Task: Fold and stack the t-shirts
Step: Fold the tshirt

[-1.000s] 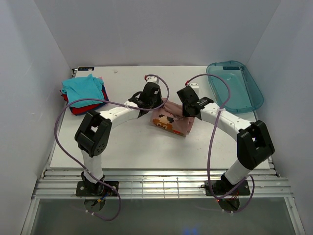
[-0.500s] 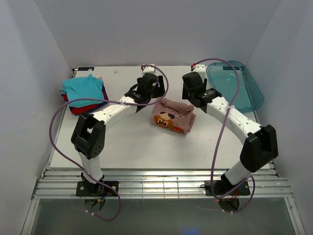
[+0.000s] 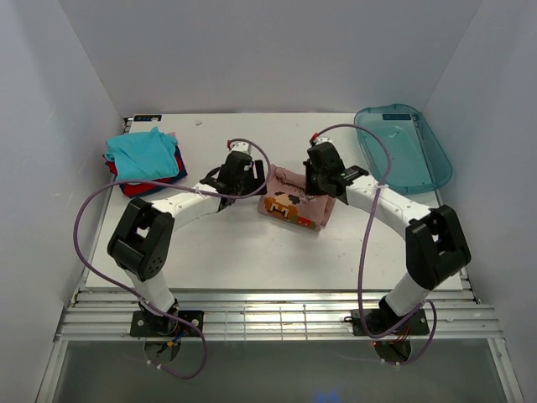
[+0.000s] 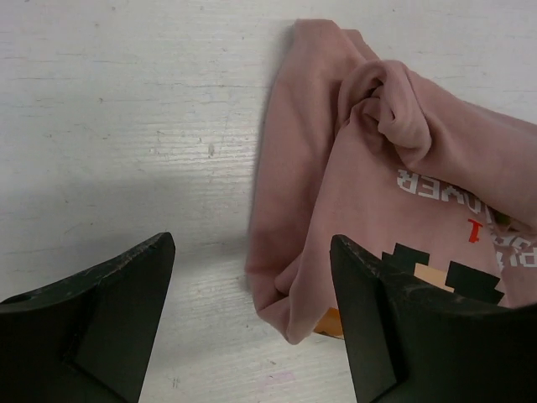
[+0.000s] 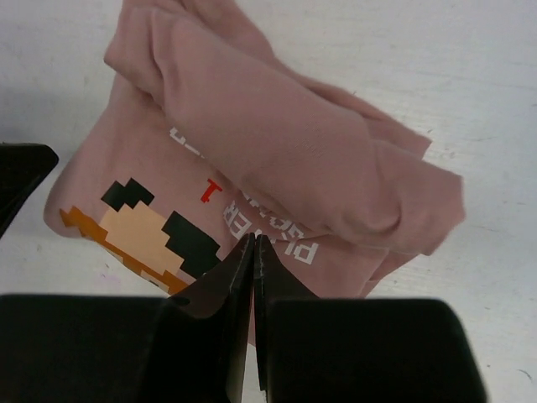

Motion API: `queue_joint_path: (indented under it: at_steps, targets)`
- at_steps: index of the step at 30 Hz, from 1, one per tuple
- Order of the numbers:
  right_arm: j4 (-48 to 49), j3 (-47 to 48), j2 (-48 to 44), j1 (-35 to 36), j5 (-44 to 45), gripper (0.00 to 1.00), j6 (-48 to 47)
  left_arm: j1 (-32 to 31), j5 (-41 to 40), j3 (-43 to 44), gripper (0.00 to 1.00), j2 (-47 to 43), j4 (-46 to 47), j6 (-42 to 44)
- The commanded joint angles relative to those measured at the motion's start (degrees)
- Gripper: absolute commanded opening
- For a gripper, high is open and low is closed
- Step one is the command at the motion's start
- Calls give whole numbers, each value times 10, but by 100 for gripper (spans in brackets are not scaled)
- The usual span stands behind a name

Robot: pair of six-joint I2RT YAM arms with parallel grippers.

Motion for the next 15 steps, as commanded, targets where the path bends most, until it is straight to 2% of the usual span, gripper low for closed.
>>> queue_joint_path:
  at_steps: [1,8,15]
  targets:
    - [37,3,20,0,-60,8,14,22,68,-1,86,-23,44,-10]
    - [40,28,73,0,-46,8,5,40,103,-34,86,-43,83,-21]
    - [40,80,126,-1,28,8,-21,44,110,-63,86,-59,92,-29]
